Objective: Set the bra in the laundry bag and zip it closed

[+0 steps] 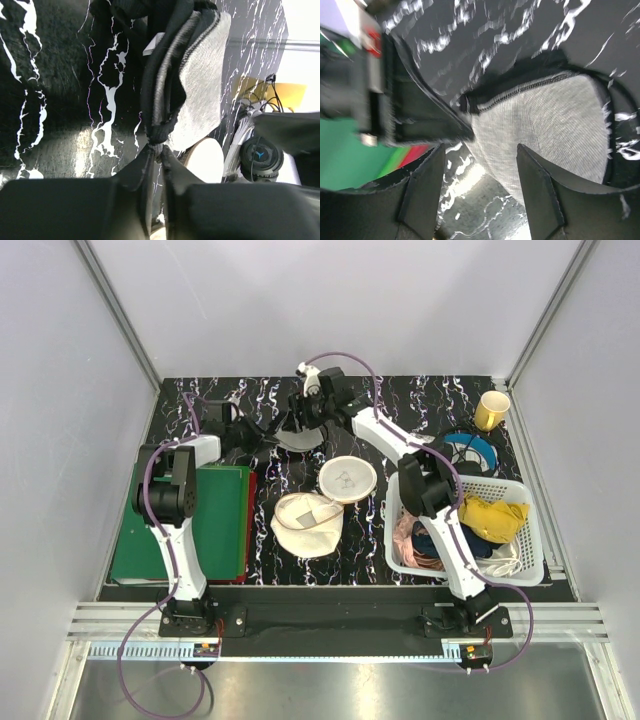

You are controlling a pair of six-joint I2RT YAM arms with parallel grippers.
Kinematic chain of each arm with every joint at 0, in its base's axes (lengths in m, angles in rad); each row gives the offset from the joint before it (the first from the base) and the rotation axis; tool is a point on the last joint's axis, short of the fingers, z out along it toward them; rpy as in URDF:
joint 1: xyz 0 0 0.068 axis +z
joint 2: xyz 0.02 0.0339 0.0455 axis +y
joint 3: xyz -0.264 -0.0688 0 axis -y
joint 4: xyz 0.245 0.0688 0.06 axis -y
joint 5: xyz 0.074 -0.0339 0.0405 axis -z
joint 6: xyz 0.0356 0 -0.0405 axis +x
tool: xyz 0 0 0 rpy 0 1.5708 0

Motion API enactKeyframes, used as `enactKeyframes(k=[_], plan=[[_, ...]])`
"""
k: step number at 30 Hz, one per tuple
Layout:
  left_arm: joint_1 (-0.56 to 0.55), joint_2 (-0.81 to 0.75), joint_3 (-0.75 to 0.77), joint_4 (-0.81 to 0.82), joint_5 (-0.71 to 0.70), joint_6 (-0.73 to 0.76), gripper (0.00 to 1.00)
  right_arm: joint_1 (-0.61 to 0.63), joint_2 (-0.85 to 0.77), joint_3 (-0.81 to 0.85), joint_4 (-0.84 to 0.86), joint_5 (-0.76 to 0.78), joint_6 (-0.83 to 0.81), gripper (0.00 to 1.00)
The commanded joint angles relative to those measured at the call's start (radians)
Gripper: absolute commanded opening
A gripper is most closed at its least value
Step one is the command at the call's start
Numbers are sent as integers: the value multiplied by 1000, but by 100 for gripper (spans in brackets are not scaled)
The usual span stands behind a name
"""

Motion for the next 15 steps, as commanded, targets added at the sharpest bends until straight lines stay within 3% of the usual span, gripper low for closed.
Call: enactKeyframes(k=[1, 15], plan=[[9, 10, 72, 2, 35, 75, 1, 6, 58, 62, -59, -105, -71, 66], [11, 47, 116, -26, 126, 126, 0, 6, 121, 135, -59, -93, -114, 63]])
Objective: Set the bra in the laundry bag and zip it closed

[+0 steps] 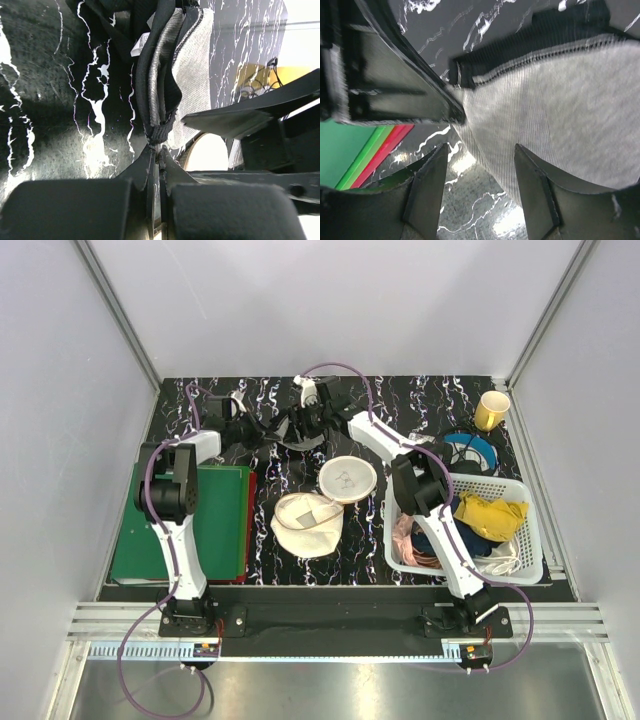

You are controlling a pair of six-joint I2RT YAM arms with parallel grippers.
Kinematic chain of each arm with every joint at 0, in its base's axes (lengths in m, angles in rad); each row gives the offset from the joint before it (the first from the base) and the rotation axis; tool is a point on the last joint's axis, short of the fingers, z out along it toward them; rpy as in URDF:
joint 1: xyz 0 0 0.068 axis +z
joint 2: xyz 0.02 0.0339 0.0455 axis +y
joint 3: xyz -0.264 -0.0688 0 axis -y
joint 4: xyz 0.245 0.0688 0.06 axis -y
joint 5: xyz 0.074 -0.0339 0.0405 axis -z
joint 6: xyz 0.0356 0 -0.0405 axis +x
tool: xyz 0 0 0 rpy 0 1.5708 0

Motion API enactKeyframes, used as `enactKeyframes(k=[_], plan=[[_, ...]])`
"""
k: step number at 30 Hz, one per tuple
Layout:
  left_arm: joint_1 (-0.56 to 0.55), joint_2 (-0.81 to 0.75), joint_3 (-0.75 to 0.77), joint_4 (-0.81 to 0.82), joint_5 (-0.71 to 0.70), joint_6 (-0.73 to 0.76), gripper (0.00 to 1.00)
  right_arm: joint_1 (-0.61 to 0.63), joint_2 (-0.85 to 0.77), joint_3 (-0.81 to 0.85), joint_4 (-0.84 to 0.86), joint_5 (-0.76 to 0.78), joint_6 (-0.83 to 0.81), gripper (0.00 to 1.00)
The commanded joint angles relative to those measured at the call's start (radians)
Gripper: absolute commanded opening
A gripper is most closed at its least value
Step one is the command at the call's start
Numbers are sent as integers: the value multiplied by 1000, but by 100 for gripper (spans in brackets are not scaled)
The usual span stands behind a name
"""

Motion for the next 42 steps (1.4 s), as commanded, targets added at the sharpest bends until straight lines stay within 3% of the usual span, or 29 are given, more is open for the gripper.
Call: enactKeyframes(k=[1, 8, 21, 24, 26, 31, 35, 39, 42], plan=[[6, 18, 49, 2, 71, 29, 0, 6, 14, 71, 23, -6, -38, 62], [4, 21, 49, 3, 99, 22, 0, 6, 39, 98, 21, -6, -41, 53], [3, 10, 35, 34, 140, -6, 0, 15, 82, 137, 9, -14, -21, 47], [1, 10, 33, 48, 149, -14, 0, 15, 82, 138, 5, -54, -17, 48], [1, 15, 33, 51, 160, -15, 0, 18, 76, 122, 9, -83, -21, 59], [-2, 23, 39, 71, 179, -27, 0, 20, 99, 141, 5, -98, 5, 60], [-7, 20, 39, 77, 195, -24, 0, 18, 119, 175, -6, -89, 17, 48], [-8, 23, 36, 80, 203, -24, 0, 20, 123, 183, -6, -75, 29, 27], [-8, 23, 38, 56, 188, -11, 0, 18, 114, 174, -6, -58, 29, 17]])
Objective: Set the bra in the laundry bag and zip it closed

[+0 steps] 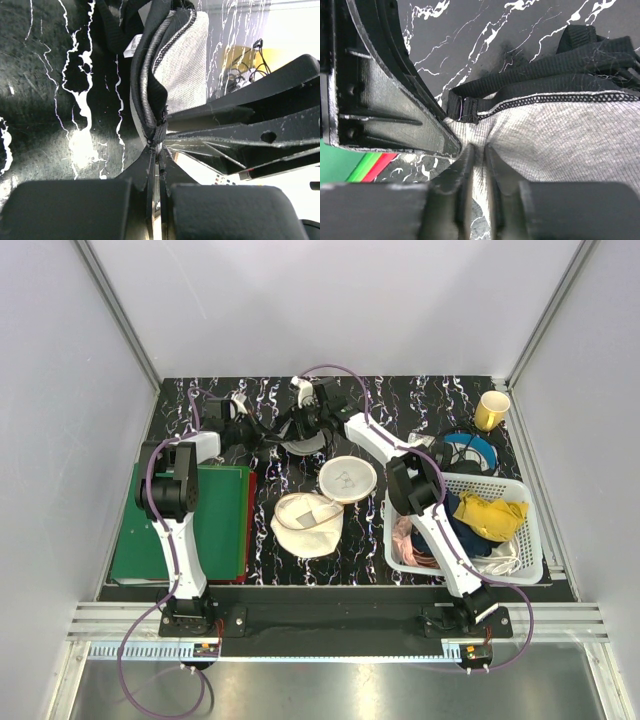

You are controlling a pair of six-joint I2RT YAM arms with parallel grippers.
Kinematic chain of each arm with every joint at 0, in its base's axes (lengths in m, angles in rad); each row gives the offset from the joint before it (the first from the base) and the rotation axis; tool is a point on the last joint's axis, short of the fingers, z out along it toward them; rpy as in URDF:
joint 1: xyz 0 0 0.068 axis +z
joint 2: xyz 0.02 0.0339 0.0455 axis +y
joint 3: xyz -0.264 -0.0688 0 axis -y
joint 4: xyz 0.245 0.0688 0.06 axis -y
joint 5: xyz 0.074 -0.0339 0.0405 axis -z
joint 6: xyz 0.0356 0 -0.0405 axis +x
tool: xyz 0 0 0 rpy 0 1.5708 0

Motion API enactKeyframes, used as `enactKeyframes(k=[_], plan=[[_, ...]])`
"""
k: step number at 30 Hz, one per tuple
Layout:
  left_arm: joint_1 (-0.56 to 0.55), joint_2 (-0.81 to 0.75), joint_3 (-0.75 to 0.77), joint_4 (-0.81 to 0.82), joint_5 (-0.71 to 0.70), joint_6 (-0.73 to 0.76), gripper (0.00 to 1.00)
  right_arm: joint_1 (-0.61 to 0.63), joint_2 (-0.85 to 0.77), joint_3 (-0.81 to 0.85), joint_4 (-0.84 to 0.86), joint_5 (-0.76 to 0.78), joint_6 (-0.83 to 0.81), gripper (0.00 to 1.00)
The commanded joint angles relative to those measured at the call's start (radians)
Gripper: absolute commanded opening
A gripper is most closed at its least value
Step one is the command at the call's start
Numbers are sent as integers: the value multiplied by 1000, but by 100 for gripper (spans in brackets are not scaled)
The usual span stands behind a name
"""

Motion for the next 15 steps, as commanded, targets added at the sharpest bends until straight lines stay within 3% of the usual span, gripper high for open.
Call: enactKeyframes(k=[1, 5, 9, 11, 12, 14, 15], plan=[[-14, -5, 43, 18, 48, 12, 0, 17, -2, 24, 1, 13, 7, 15], [-14, -6, 89, -149, -35, 101, 0, 19, -53, -34, 18, 59, 13, 0], [-14, 7, 103, -159, -19, 107, 2, 19, -122, -149, 134, 30, 30, 0], [-14, 1, 97, -165, -32, 114, 16, 20, -147, -198, 162, 19, 39, 0], [-13, -20, 86, -168, -42, 118, 32, 20, -148, -203, 164, 19, 39, 0], [-8, -63, 71, -169, -81, 127, 48, 20, -151, -209, 164, 19, 38, 0], [-5, -75, 53, -169, -91, 124, 62, 20, -154, -218, 164, 16, 36, 0]])
